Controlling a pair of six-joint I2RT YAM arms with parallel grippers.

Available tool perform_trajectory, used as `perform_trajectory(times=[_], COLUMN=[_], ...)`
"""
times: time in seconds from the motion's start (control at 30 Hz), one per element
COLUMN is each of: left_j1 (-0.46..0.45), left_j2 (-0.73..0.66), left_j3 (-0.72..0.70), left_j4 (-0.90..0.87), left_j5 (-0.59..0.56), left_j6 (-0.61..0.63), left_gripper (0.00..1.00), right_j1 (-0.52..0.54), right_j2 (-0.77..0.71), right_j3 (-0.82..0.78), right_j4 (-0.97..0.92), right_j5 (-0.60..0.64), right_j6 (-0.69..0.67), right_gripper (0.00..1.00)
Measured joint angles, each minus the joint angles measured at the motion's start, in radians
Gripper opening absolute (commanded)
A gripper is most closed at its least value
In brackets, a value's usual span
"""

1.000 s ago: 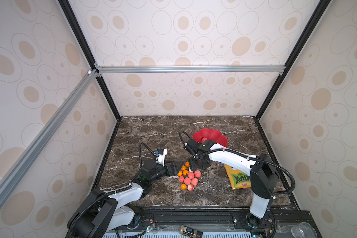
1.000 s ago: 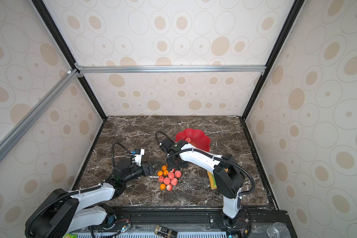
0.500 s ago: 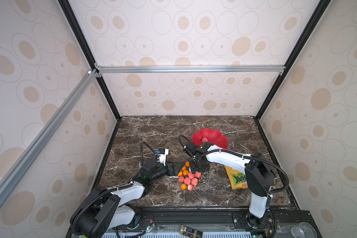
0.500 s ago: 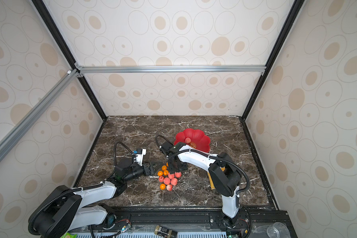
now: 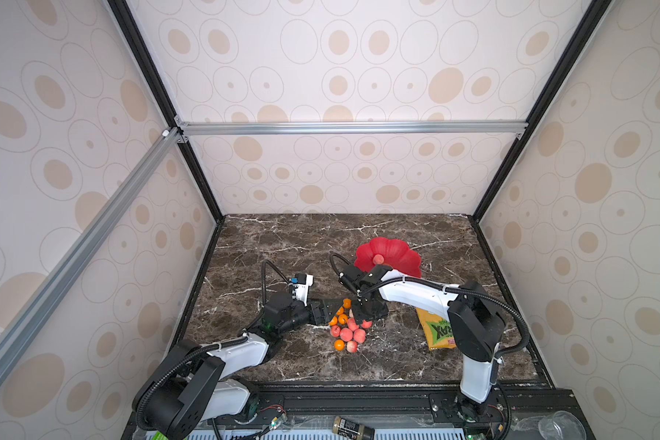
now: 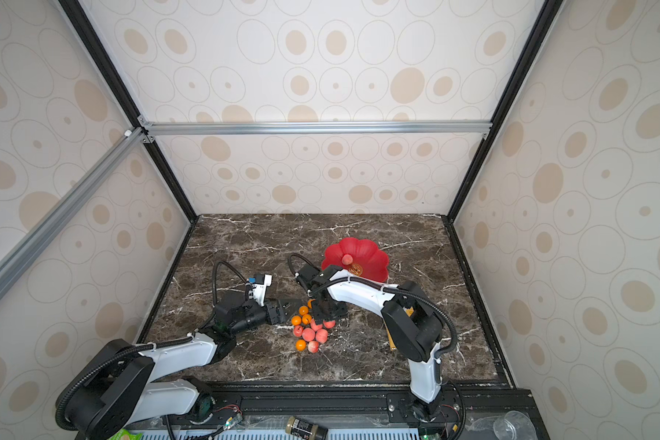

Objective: Arrange fruit in a fruit bowl
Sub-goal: Pick up the fruit from the center of the table.

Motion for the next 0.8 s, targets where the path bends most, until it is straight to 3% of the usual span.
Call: perform_trajectory(times=[0.8], left_j1=[0.0], left_j2=[0.018], left_j3=[0.012], left_j4=[0.001], left_j5=[0.006], left_j6=[0.0], left_gripper=[0.98], right_j1=[0.0], right_j2=[0.063], right_j3=[0.0], right_j4=[0.021], right_j5=[-0.015], right_j6=[-0.014], right_gripper=[0.56])
